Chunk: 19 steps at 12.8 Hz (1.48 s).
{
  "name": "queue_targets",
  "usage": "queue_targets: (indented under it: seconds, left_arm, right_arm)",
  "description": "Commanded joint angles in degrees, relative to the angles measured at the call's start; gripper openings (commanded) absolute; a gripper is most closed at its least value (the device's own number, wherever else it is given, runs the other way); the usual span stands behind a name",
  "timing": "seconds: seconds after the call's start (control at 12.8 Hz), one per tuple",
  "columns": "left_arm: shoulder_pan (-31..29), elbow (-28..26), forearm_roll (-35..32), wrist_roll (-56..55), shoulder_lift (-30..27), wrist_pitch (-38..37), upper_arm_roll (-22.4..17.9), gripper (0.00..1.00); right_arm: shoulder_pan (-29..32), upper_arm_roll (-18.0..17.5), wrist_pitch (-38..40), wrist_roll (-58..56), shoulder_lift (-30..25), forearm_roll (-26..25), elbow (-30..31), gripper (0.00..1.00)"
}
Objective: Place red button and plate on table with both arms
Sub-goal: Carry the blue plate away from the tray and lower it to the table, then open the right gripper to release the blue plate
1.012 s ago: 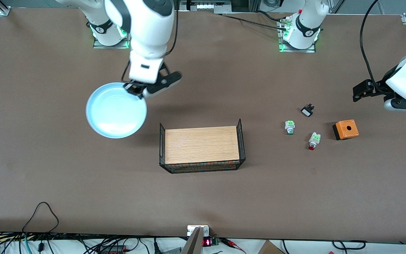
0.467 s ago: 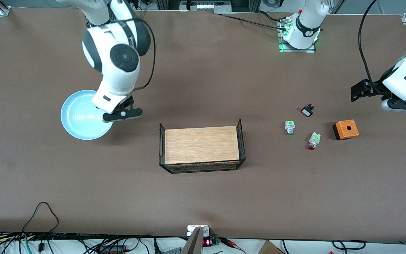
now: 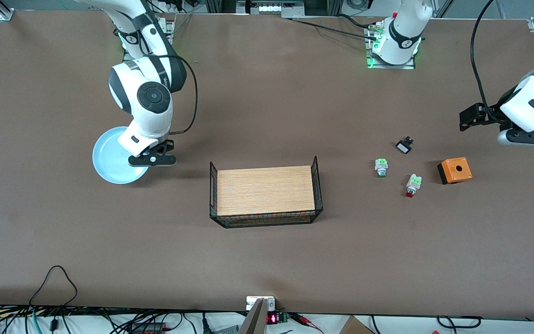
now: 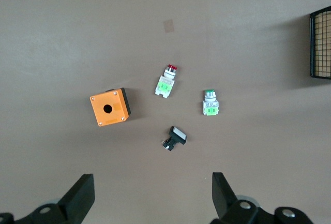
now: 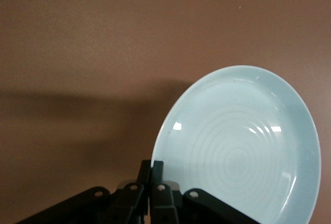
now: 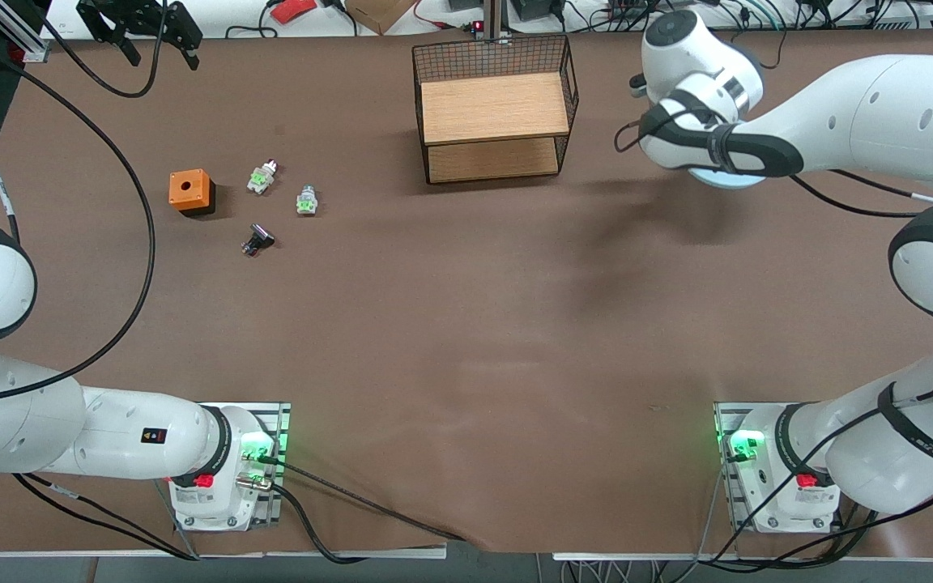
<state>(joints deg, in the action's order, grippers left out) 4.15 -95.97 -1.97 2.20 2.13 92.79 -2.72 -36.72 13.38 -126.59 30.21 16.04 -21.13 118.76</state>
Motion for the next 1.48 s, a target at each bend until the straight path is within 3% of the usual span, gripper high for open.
queue_targets:
  seconds: [0.0,0.23,0.78,0.86,0.93,1.01,1.09,1.17,1.4]
  left_arm:
    - [-0.9,0.25,0.74,-1.14,-0.81,-2.7,0.87,1.0]
    - [-0.99,0.17,0.83,-1.14,-1.96,-2.97,0.87,1.0]
    - [-0.9,3.95,1.09,-1.58,-1.96,-6.49,0.61,1.0]
    - [-0.9,4.03,1.09,-1.58,-1.96,-6.49,0.61,1.0]
    - [-0.98,3.95,1.09,-1.58,-1.96,-6.49,0.61,1.0]
    - [-0.99,3.95,1.09,-1.58,-1.96,-6.49,0.61,1.0]
    - [-0.99,3.95,1.0,-1.58,-1.96,-6.49,0.52,1.0]
    - [-0.9,3.95,0.91,-1.58,-1.96,-6.49,0.61,1.0]
    - [-0.9,3.95,0.82,-1.58,-1.78,-6.4,0.61,1.0]
  right_arm:
    - [1.21,-0.2,-8.46,4.31,-0.23,-1.1,5.85,0.0]
    - [1.38,-0.02,-16.39,6.51,2.41,-1.28,9.12,0.0]
    - [1.56,-0.02,-21.06,8.28,6.19,-1.63,9.56,0.0]
    - [1.65,-0.02,-20.89,8.63,6.19,-1.55,9.47,0.06]
    - [1.65,-0.02,-20.63,8.55,6.19,-1.63,9.21,0.25]
    - [1.65,-0.02,-20.54,8.46,6.02,-1.55,9.03,0.53]
    - [1.65,-0.02,-20.54,8.46,5.76,-1.54,8.94,0.89]
    - [1.65,-0.02,-20.45,7.85,5.41,-1.54,8.51,1.0]
    - [1.91,-0.02,-10.12,6.7,4.09,-0.85,2.73,1.0]
